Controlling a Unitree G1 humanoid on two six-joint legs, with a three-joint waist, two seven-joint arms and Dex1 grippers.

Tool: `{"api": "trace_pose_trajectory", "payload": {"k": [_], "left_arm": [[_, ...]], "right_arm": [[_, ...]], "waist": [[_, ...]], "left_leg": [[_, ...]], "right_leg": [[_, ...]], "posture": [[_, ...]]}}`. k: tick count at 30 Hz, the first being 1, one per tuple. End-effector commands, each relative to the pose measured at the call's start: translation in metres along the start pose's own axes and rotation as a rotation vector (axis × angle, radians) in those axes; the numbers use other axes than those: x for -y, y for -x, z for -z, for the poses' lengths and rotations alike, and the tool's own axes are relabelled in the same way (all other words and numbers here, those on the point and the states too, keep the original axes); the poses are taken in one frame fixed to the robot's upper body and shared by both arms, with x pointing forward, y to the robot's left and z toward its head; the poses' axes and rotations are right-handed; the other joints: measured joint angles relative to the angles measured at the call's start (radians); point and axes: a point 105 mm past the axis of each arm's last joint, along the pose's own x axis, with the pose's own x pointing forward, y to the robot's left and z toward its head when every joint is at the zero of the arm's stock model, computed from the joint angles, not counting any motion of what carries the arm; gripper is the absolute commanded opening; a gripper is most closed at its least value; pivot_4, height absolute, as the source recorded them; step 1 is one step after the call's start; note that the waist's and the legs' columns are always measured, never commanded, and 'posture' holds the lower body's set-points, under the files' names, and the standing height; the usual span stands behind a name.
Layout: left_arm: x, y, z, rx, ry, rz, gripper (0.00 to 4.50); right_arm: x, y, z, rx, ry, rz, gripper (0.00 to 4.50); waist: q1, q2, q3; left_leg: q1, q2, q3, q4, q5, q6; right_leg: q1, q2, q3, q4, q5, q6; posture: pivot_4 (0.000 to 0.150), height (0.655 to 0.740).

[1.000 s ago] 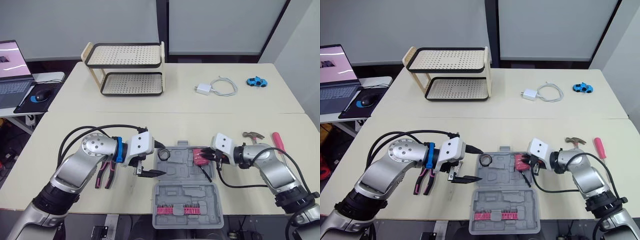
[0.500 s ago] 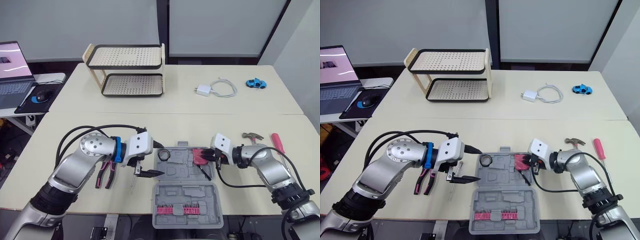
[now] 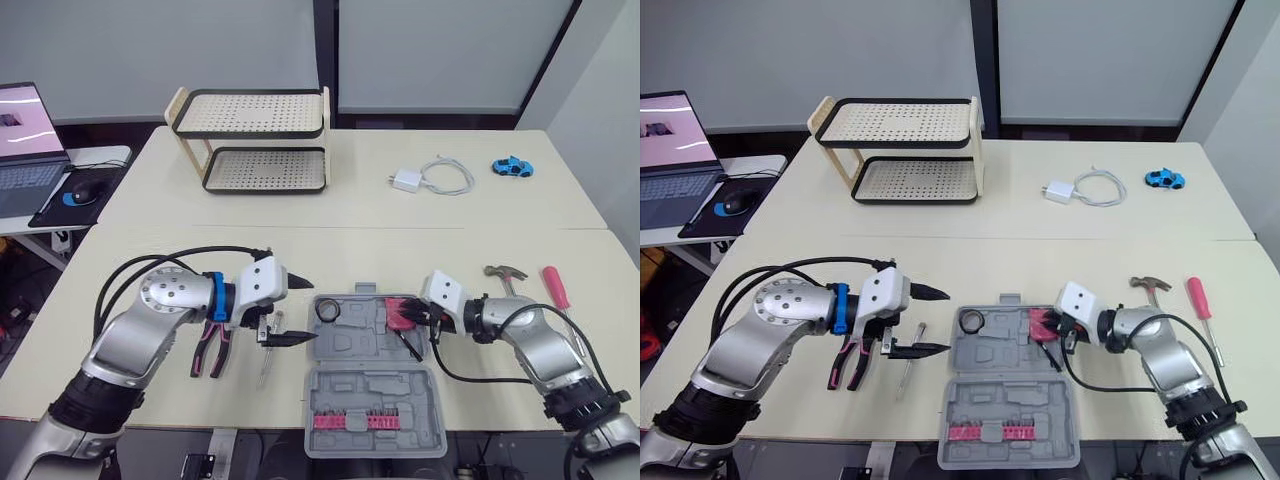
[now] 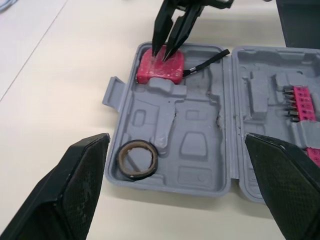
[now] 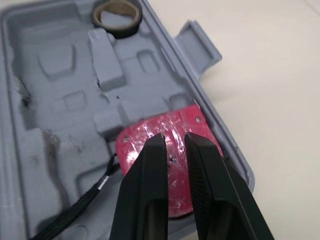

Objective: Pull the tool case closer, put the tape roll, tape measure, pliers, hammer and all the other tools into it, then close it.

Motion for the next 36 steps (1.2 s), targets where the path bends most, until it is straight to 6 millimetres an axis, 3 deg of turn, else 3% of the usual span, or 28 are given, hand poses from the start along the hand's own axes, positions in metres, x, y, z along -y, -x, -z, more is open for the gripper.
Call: {"api": "trace_pose_trajectory", "payload": {"k": [1,5,8,14,18,21,30,36], "left_arm": [[-0.017,0.027,-0.001,0.044,0.037,-0.135,4.50],[-0.031,0.065,0.019,0.014,0.104,-0.302,4.50],[-0.029,0.093,0.038,-0.022,0.166,-0.381,4.50],[-0.009,0.140,0.075,-0.154,0.223,-0.441,4.50],[0.001,0.172,0.099,-0.257,0.278,-0.464,4.50],[0.010,0.190,0.117,-0.308,0.358,-0.475,4.50],[0.023,0.205,0.135,-0.321,0.441,-0.508,4.50],[0.024,0.204,0.134,-0.314,0.440,-0.521,4.50]], "right_arm": [[0.011,0.028,-0.034,0.072,0.087,0.095,0.68],[0.018,0.068,-0.033,0.025,0.117,0.197,0.68],[0.015,0.097,-0.020,-0.047,0.123,0.207,0.68],[0.006,0.159,0.013,-0.283,0.053,0.170,0.68],[0.009,0.199,0.023,-0.398,-0.009,0.199,0.68],[0.008,0.230,0.033,-0.512,-0.069,0.209,1.24],[0.009,0.260,0.046,-0.600,-0.099,0.233,4.37],[0.010,0.262,0.046,-0.595,-0.082,0.213,4.47]], "waist": [[0.001,0.000,0.000],[0.004,0.000,0.000],[0.004,0.000,0.000],[0.005,0.000,0.000],[0.004,0.001,0.000],[0.004,0.001,0.000],[0.004,0.000,0.000],[0.003,0.001,0.000]], "left_leg": [[0.000,0.000,0.000,0.000,0.000,0.000],[0.000,0.000,-0.001,-0.001,0.000,0.000],[0.000,0.000,0.000,-0.001,0.000,0.000],[0.001,0.001,0.000,-0.002,-0.002,0.004],[0.002,0.000,0.001,-0.002,-0.003,0.005],[0.002,0.000,0.001,-0.002,-0.003,0.005],[0.002,0.001,0.002,-0.003,-0.003,0.005],[0.002,0.001,0.002,-0.003,-0.003,0.005]], "right_leg": [[0.000,0.000,-0.001,0.000,0.000,0.000],[0.000,0.000,-0.001,-0.001,0.000,0.000],[0.001,0.000,-0.001,-0.002,0.000,0.000],[0.003,0.000,-0.001,-0.003,0.000,0.000],[0.004,0.000,-0.001,-0.004,0.000,0.000],[0.004,0.000,-0.001,-0.003,0.000,0.000],[0.004,0.000,-0.001,-0.004,0.000,0.000],[0.004,0.000,-0.001,-0.004,0.000,0.000]], "posture": [[0.150,0.7318],[0.150,0.7318],[0.150,0.7318],[0.150,0.7318],[0.150,0.7318],[0.150,0.7318],[0.150,0.7318],[0.150,0.7318]]}}
